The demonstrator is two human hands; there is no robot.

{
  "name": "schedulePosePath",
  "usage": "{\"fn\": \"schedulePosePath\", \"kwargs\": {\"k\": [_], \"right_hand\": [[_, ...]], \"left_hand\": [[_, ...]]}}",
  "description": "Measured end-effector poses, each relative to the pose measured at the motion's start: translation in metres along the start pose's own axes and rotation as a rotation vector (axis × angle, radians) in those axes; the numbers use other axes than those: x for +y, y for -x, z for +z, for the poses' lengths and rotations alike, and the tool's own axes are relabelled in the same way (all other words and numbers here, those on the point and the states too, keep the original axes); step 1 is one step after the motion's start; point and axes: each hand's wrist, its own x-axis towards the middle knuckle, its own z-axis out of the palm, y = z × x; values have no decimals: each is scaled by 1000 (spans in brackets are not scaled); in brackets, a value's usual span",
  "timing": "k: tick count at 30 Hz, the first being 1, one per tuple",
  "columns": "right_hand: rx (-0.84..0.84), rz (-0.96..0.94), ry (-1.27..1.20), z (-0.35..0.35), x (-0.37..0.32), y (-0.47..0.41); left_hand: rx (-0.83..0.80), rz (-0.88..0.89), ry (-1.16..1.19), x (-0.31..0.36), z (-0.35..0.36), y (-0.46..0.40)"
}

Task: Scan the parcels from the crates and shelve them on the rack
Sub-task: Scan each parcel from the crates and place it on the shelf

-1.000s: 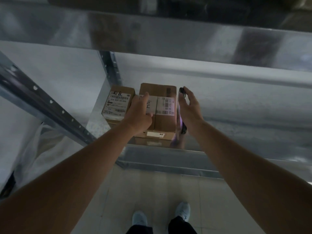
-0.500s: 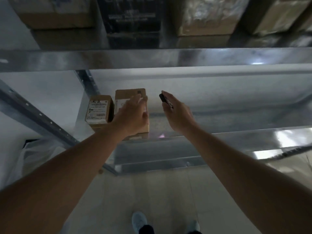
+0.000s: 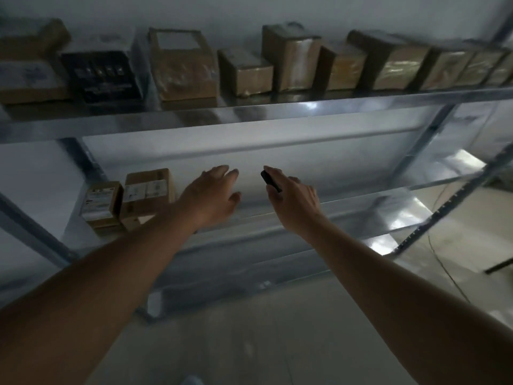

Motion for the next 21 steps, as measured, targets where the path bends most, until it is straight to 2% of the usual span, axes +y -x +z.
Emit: {"fn": "schedulePosePath", "kwargs": {"k": [11,21], "right_hand": [[259,175,-2,-172,148,122],[460,474,3,-288,309,181]], "left_hand": [[41,284,-3,259,-14,-12],[7,609,16,479,11,-99]]}}
